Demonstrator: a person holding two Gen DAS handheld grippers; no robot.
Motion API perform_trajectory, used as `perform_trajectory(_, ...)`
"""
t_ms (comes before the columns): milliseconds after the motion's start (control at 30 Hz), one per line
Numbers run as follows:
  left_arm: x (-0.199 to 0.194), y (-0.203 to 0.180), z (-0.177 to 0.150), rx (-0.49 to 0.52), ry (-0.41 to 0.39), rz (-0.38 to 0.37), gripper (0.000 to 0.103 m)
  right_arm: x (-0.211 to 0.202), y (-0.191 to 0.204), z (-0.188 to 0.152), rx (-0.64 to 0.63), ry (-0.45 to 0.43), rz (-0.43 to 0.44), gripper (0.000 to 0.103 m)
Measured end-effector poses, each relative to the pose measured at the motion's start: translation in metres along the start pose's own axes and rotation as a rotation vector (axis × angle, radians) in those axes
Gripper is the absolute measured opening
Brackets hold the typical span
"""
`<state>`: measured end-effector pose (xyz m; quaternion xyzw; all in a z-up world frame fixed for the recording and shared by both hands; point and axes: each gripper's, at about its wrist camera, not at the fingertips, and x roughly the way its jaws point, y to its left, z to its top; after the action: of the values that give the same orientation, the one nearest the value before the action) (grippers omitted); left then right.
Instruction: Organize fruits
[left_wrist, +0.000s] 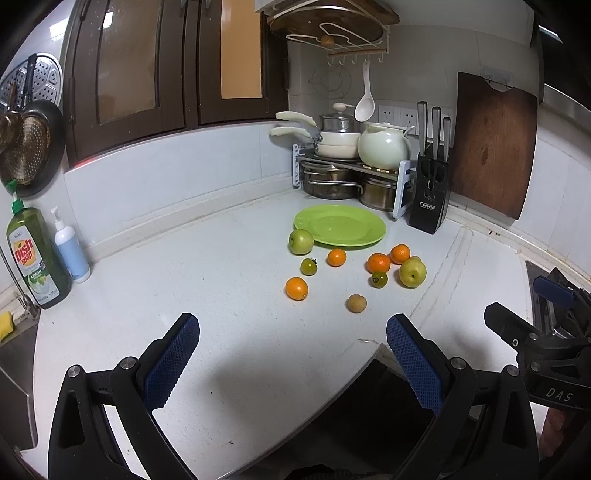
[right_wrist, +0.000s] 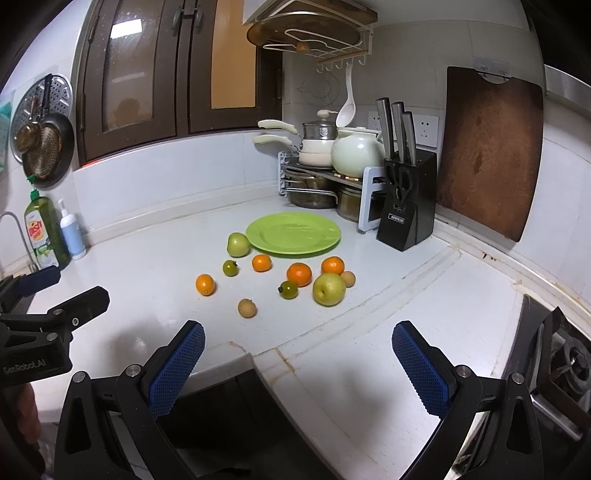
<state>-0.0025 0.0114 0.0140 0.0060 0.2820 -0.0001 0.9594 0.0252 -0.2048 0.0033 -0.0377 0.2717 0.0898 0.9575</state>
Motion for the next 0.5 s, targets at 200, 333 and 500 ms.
perform_trajectory(200, -0.0005, 0.0014, 0.0042, -0.002, -0.015, 0.003, 0.103, 0.0012, 0.0009, 0.0025, -0.002, -0.006, 0.001, 0.102)
perform_trajectory(333, -0.0009, 0.0015, 0.0040, -0.004, -0.020, 0.001, 0.103, 0.0008, 0.0010, 0.0039, -0.003, -0.012, 0.000, 0.102)
perform_trajectory(500, -0.0012, 0.0021, 0.0049, -0.008, -0.028, -0.002, 0.103, 0.0007, 0.0014, 0.0034, -0.007, -0.015, 0.002, 0.102)
